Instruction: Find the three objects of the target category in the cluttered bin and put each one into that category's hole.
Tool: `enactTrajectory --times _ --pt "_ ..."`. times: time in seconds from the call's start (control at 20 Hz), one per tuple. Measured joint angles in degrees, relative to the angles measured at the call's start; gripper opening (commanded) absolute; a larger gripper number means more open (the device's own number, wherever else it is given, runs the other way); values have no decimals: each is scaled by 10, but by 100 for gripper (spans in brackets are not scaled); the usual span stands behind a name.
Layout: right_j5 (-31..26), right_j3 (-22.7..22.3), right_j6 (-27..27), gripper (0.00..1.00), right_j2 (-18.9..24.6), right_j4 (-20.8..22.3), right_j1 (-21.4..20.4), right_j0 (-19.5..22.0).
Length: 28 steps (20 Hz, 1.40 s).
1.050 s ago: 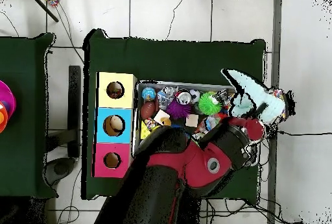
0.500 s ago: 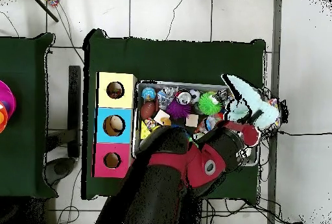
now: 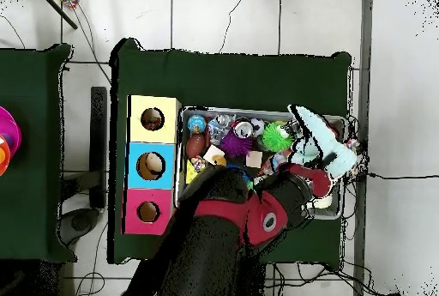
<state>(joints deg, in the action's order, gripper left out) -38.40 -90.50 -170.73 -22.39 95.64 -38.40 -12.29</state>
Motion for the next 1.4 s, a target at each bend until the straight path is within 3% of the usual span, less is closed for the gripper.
enactTrajectory --times 1.4 --pt "0 0 0 0 1 -204 53 -33"
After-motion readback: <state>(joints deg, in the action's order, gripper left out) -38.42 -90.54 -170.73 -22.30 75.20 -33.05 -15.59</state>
